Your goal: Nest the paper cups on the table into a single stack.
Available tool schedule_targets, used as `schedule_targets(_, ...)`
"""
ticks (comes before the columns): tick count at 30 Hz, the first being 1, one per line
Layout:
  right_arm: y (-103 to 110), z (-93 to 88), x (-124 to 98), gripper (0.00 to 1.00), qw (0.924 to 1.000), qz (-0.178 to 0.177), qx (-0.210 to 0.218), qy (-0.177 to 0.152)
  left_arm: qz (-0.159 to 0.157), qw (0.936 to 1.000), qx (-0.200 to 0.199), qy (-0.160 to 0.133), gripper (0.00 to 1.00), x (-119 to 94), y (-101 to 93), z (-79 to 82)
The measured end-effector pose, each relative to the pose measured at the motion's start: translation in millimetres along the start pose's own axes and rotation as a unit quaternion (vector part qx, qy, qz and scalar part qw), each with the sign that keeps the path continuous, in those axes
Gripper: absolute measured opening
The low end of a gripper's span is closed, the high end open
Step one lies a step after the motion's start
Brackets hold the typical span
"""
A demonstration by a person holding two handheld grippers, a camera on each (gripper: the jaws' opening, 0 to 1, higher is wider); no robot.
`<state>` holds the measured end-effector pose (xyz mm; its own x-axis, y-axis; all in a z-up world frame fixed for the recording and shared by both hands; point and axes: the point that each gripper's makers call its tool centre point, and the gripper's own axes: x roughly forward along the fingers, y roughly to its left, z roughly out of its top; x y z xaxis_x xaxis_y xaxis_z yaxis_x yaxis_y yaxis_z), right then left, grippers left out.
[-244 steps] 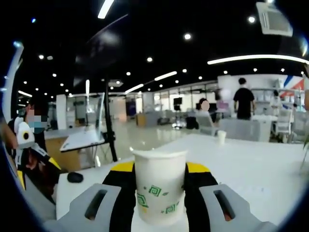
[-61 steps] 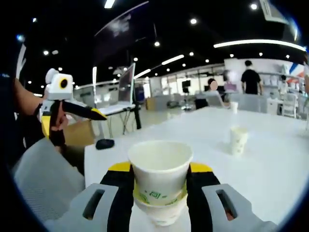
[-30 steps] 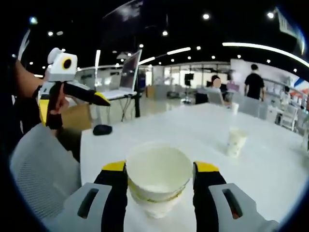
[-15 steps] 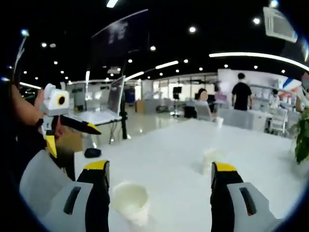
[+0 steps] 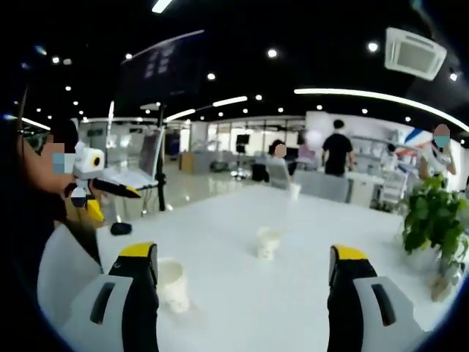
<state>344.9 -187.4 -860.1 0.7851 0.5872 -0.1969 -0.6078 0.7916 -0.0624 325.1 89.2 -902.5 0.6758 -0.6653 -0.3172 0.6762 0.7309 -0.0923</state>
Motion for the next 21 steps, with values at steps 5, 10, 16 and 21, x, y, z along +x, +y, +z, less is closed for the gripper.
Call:
schedule_targets(5, -6, -12.8, -28, 1.00, 0.9998, -0.004, 0.001, 0.021, 0.012, 0.9999, -0.005, 0.003, 0.98, -4, 9.2, -8.7)
schedule_targets(10, -19, -23.6, -45, 1.00, 0.9991, -0.024, 0.026, 0.022, 0.023, 0.9997, -0.009, 0.004, 0.98, -11, 15.7, -14.7)
schedule_targets(16, -16, -30.1, -42, 1.00, 0.9973, -0.038, 0.063, -0.001, 0.039, 0.9991, -0.014, 0.005, 0.98, -23, 27.9, -22.2)
schedule_targets(21, -7, -42.1, -33, 1.00, 0.9982, -0.037, 0.048, 0.002, 0.039, 0.9991, -0.001, 0.015, 0.98, -26, 29.9, -29.6)
